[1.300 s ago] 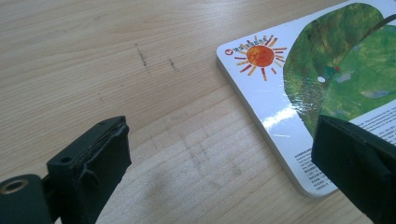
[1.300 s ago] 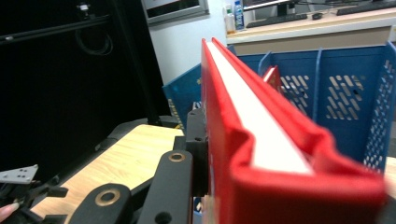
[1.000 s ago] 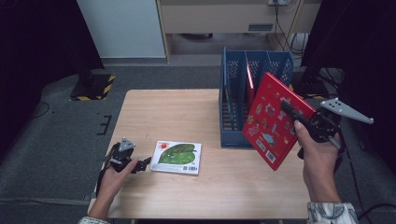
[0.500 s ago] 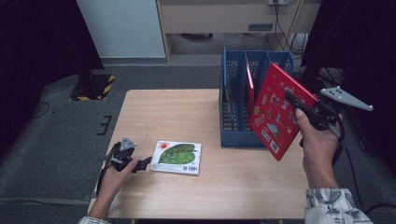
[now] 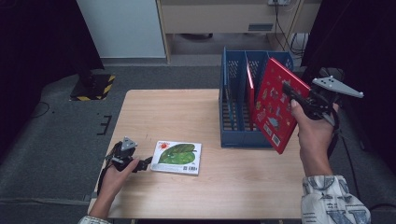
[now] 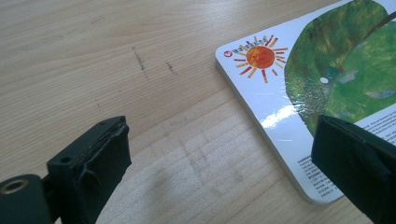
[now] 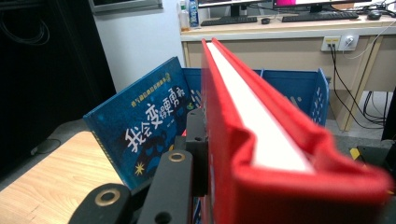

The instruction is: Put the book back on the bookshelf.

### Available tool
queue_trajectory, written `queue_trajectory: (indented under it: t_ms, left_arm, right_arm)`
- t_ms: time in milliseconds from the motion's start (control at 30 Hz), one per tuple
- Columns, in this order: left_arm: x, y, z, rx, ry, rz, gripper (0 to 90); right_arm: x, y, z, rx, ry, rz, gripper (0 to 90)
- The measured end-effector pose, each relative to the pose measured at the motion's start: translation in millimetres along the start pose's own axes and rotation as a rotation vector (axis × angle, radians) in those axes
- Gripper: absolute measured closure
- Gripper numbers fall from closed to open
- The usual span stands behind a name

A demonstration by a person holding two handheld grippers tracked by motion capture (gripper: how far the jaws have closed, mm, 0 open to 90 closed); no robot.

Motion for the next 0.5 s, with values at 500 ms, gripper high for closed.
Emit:
queue_trajectory:
  t_ms: [500]
  left_arm:
    - [0.6, 0.3, 1.1, 0.004, -0.002, -0.001, 3.7]
  right_arm:
    - [25.0, -1.3, 9.0, -0.011, -0.064, -0.019, 79.8]
Point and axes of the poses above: each handheld gripper's, and its own axes: x roughly forward along the jaws, y roughly out of its top, z roughly to its right, the point moved 5 cm from there along x, roughly forward along the jaws, and after that the axes turned 15 degrees about -y, right-handed, at the moved point
